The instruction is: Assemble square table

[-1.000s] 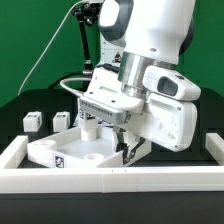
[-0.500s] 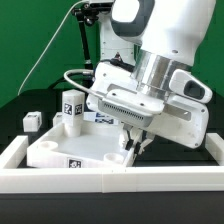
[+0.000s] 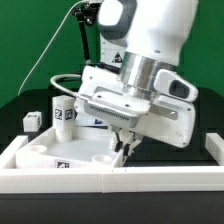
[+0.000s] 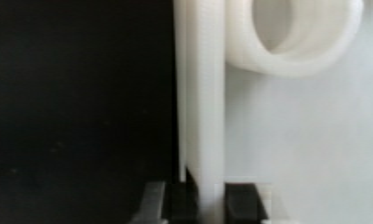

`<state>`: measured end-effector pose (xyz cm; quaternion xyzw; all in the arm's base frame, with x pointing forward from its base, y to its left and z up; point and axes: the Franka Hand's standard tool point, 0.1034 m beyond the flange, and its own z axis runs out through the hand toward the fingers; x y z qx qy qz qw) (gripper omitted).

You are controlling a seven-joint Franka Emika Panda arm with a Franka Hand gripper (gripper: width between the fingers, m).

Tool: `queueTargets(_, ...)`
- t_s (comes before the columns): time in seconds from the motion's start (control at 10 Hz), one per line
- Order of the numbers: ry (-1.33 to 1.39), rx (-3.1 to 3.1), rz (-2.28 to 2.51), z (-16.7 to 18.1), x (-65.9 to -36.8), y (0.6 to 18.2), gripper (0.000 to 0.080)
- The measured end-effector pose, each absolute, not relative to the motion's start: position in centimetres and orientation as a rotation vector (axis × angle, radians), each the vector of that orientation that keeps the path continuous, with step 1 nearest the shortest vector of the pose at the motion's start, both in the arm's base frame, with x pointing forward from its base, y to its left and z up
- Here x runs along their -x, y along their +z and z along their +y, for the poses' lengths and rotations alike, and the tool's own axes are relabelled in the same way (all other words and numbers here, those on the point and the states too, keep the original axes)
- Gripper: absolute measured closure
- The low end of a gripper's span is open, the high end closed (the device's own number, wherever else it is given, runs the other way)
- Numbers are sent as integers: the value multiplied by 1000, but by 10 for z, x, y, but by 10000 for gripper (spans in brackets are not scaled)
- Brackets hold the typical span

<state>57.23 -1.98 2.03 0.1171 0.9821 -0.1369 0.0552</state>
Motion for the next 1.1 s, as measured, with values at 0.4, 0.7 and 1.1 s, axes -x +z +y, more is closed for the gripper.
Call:
queueTargets(0.4, -439, -234, 3014, 18, -557, 30, 742)
queueTargets(0.7, -438, -248, 3018, 17, -556, 28, 742)
queueTargets(1.1, -440, -251, 3023, 16, -554, 25, 742)
